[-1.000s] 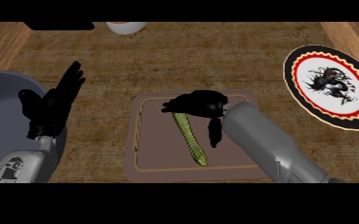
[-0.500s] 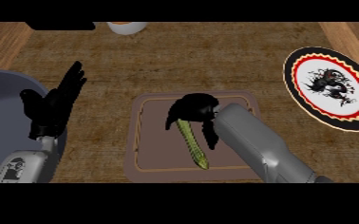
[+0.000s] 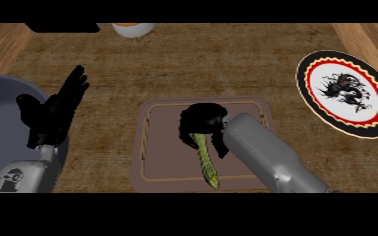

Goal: Pick the squash from the tray and place it in the plate

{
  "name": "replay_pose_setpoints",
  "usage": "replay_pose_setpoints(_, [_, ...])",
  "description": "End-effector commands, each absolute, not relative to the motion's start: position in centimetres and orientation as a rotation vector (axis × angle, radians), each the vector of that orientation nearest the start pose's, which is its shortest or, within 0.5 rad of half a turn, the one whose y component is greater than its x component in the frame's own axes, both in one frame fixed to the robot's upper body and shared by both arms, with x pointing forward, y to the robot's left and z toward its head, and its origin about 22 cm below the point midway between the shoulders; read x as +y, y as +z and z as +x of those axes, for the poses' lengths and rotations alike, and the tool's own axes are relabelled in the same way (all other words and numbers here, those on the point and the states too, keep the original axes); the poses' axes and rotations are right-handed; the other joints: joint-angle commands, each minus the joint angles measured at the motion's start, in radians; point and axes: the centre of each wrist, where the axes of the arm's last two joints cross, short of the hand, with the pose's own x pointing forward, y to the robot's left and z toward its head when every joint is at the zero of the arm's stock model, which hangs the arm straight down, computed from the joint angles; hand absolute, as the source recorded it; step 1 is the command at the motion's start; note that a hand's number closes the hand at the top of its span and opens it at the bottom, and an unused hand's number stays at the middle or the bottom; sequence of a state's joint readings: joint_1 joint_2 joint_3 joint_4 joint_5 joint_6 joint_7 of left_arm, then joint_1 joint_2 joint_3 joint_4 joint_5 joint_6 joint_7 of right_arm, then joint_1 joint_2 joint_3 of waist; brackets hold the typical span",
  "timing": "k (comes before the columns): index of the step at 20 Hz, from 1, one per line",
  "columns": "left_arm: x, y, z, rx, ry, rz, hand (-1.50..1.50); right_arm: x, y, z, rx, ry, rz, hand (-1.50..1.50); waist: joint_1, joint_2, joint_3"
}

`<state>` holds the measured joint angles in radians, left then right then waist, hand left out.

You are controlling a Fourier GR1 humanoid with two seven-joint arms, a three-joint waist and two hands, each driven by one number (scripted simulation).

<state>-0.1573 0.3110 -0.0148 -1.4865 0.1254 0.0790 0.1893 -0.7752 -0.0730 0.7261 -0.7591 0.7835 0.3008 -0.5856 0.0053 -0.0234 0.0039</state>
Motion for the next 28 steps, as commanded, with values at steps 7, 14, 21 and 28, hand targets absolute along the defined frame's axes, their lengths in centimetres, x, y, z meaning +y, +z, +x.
replay_pose_setpoints(7, [29.7,3.0,27.3,-1.4,-0.04,0.216,0.0,-16.0,-0.5,37.9,-1.373,1.387,-0.39,1.5,-0.067,0.016,-0.004])
replay_pose_setpoints(14, [30.3,2.9,26.9,-1.376,-0.031,0.236,0.0,-18.1,5.5,40.0,-1.554,0.865,-0.939,1.5,-0.078,0.003,-0.005])
replay_pose_setpoints(21, [28.1,1.8,26.6,-1.401,-0.048,0.193,0.0,-19.2,7.8,39.5,-1.538,0.531,-1.296,1.5,-0.042,0.014,-0.005])
replay_pose_setpoints(28, [28.8,1.2,27.0,-1.399,-0.058,0.18,0.0,-25.2,9.2,36.6,-1.445,0.301,-1.283,1.5,-0.03,0.019,-0.005])
